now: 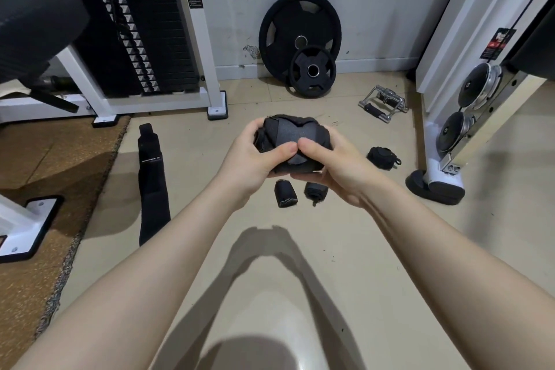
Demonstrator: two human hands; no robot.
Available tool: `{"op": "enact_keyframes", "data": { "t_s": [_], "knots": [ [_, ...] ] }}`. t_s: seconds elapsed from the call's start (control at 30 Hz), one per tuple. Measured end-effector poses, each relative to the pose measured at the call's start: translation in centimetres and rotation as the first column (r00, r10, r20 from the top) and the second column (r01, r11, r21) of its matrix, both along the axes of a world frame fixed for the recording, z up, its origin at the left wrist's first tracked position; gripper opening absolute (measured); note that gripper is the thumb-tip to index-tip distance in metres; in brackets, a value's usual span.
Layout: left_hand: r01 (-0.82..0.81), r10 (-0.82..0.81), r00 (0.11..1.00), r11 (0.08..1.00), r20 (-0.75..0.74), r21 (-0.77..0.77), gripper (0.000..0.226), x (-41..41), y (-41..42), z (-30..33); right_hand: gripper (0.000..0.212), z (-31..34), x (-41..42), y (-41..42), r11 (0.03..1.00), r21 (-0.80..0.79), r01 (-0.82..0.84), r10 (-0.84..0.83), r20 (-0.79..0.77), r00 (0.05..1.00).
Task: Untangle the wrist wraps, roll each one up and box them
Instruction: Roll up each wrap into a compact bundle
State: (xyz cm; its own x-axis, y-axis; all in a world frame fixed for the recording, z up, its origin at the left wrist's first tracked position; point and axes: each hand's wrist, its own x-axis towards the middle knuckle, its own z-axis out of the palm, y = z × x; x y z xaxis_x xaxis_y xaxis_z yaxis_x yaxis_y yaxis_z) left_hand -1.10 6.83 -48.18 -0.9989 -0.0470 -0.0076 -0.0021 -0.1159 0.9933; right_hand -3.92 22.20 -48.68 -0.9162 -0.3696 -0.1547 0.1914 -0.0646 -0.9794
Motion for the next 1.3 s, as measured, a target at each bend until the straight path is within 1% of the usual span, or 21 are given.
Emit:
{"op": "enact_keyframes", "data": {
  "t_s": [0.13,0.2,0.27,0.3,0.33,0.4,0.43,0.5,0.57,0.6,0.63,0.7,0.77,0.83,0.9,1.0,1.07,1.13,1.2,1.27,1.3],
  "knots": [
    [-0.033,0.033,0.999,0.999,0.028,-0.013,0.025,-0.8,0.8,-1.3,0.037,-1.6,-1.0,-0.2,0.994,0.056,0.089,-0.084,-0.085,0.993],
    [-0.036,0.037,0.998,0.999,0.047,-0.030,0.025,-1.4,1.0,-1.8,0.032,-2.7,-1.6,-0.3,0.992,0.048,0.117,-0.114,-0.070,0.991],
    [-0.020,0.022,0.999,0.998,0.023,-0.065,0.032,-1.8,0.7,-1.8,0.031,-3.4,-2.3,0.1,0.998,-0.013,0.062,-0.062,-0.016,0.998],
    [-0.019,0.019,1.000,0.992,-0.001,-0.122,0.043,-1.9,0.4,-1.7,0.035,-3.2,-2.7,0.3,1.000,-0.012,0.003,-0.003,-0.003,1.000],
    [-0.026,0.021,0.999,0.973,-0.027,-0.231,0.056,-1.9,-0.1,-1.5,0.042,-2.8,-3.1,0.6,0.997,0.056,-0.044,0.045,-0.021,0.999],
    [-0.037,0.004,0.998,0.865,-0.067,-0.501,0.082,-2.0,-0.7,-0.8,0.065,-2.0,-3.9,1.2,0.956,0.290,-0.038,0.086,-0.155,0.984],
    [-0.039,-0.011,0.997,0.800,-0.079,-0.599,0.091,-2.0,-0.9,-0.4,0.074,-1.7,-4.3,1.3,0.931,0.364,-0.018,0.107,-0.226,0.968],
    [-0.059,-0.011,0.995,0.732,-0.099,-0.679,0.100,-2.2,-1.0,0.3,0.074,-1.3,-4.8,1.2,0.919,0.389,-0.065,0.194,-0.303,0.933],
    [-0.160,0.107,0.987,0.778,-0.123,-0.607,0.101,-2.8,-1.2,0.7,0.057,-1.3,-5.4,0.5,0.926,0.356,-0.124,0.242,-0.309,0.920],
    [-0.238,0.210,0.971,0.836,-0.114,-0.494,0.098,-3.2,-1.4,0.7,0.048,-1.4,-5.7,-0.2,0.940,0.313,-0.132,0.226,-0.285,0.932],
    [-0.302,0.302,0.952,0.884,-0.059,-0.356,0.093,-3.6,-1.6,0.5,0.042,-1.5,-5.9,-0.9,0.959,0.253,-0.128,0.189,-0.232,0.954],
    [-0.328,0.344,0.935,0.932,0.091,-0.157,0.081,-4.1,-1.5,-0.5,0.040,-2.0,-6.2,-2.4,0.989,0.125,-0.085,0.097,-0.099,0.990],
    [-0.266,0.299,0.937,0.946,0.183,-0.184,0.056,-4.3,-0.8,-2.3,0.041,-3.1,-6.9,-3.7,0.988,0.148,-0.037,0.045,-0.053,0.998],
    [-0.273,0.323,0.917,0.936,0.234,-0.222,0.032,-4.8,-0.7,-4.3,0.037,-4.7,-7.8,-4.9,0.979,0.200,-0.031,0.042,-0.050,0.998],
    [-0.260,0.313,0.910,0.941,0.271,-0.215,0.024,-5.7,-1.9,-6.7,0.034,-6.8,-8.8,-6.2,0.978,0.204,-0.048,0.053,-0.019,0.998],
    [-0.172,0.254,0.925,0.943,0.284,-0.286,0.030,-7.7,-4.6,-10.5,0.035,-10.9,-10.1,-8.6,0.993,0.085,-0.077,0.068,0.105,0.992],
    [-0.089,0.185,0.926,0.954,0.328,-0.286,0.029,-9.0,-6.4,-13.3,0.035,-14.1,-10.8,-10.6,0.999,-0.036,-0.020,0.028,0.235,0.972],
    [0.011,0.111,0.905,0.959,0.411,-0.284,0.029,-10.4,-8.0,-16.2,0.035,-17.6,-11.6,-12.4,0.997,-0.066,0.050,-0.030,0.274,0.961],
    [0.075,0.079,0.870,0.955,0.486,-0.288,0.040,-11.7,-9.6,-19.5,0.035,-21.1,-12.4,-13.8,0.996,-0.022,0.085,-0.076,0.281,0.957],
    [0.090,0.106,0.848,0.937,0.519,-0.338,0.066,-12.5,-11.1,-23.2,0.035,-24.9,-13.1,-14.6,0.982,0.179,0.057,-0.094,0.208,0.974],
    [0.079,0.150,0.841,0.917,0.520,-0.392,0.072,-12.5,-11.9,-24.6,0.035,-26.7,-13.5,-14.9,0.950,0.311,0.029,-0.081,0.155,0.985]
  ]
}}
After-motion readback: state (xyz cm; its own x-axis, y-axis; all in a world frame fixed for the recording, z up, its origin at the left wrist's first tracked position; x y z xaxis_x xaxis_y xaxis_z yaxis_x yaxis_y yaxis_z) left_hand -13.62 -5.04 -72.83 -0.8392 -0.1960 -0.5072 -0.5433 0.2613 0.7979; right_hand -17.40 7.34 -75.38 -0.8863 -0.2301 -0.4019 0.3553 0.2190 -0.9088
